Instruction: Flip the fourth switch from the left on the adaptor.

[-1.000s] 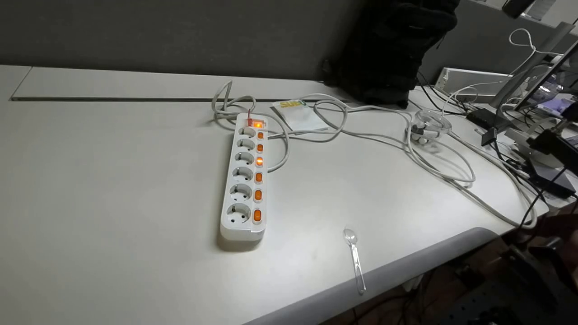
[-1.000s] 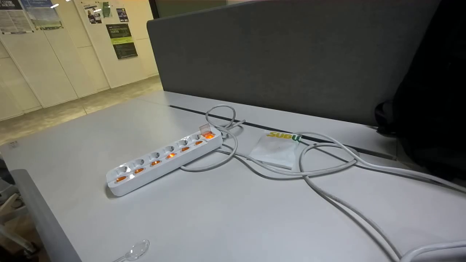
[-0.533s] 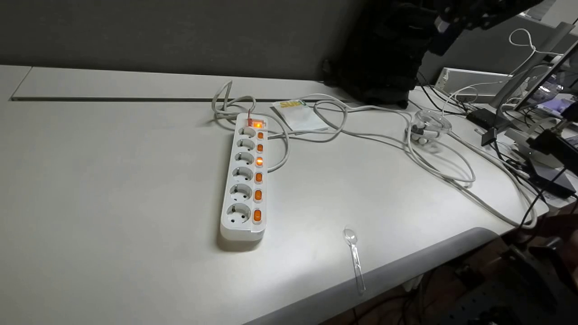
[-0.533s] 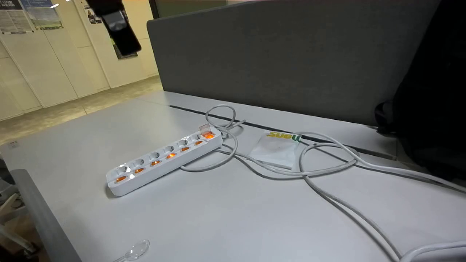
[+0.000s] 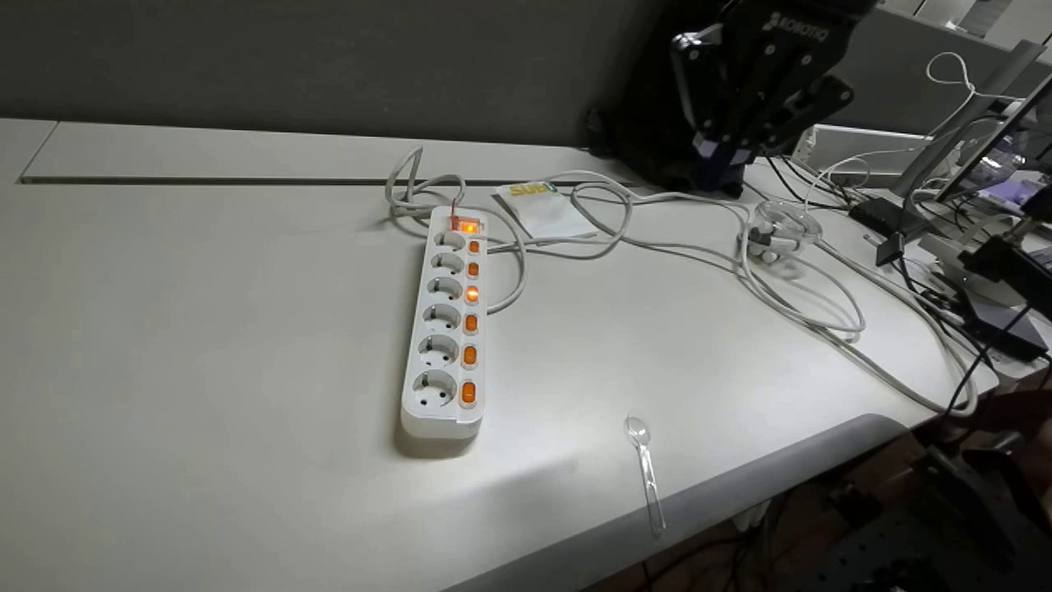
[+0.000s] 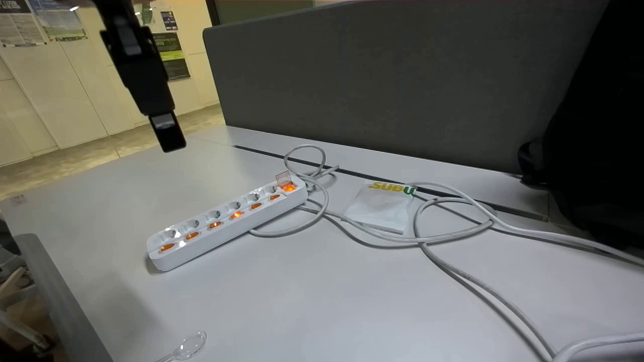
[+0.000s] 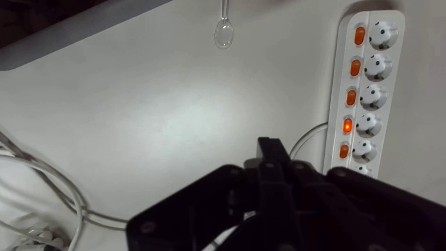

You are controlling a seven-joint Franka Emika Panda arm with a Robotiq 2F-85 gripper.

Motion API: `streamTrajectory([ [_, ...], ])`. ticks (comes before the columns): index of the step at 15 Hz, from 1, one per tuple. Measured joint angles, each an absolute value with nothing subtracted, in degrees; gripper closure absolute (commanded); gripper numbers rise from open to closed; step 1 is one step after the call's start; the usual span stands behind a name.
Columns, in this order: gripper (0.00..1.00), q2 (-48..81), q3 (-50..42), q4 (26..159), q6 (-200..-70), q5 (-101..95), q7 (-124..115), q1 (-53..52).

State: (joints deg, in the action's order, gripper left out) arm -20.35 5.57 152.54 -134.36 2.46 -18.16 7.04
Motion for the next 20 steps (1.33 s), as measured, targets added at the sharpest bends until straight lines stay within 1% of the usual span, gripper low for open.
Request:
streamTrajectory([
  [4, 0.99, -16.00, 5.63, 150.76, -134.47, 3.26, -18.07, 4.56],
  [14, 1.00, -16.33, 5.24, 150.89, -134.69, 3.25, -17.96, 4.54],
  [20, 1.00, -9.61, 6.12, 150.07, -145.35, 1.63, -19.97, 3.87],
])
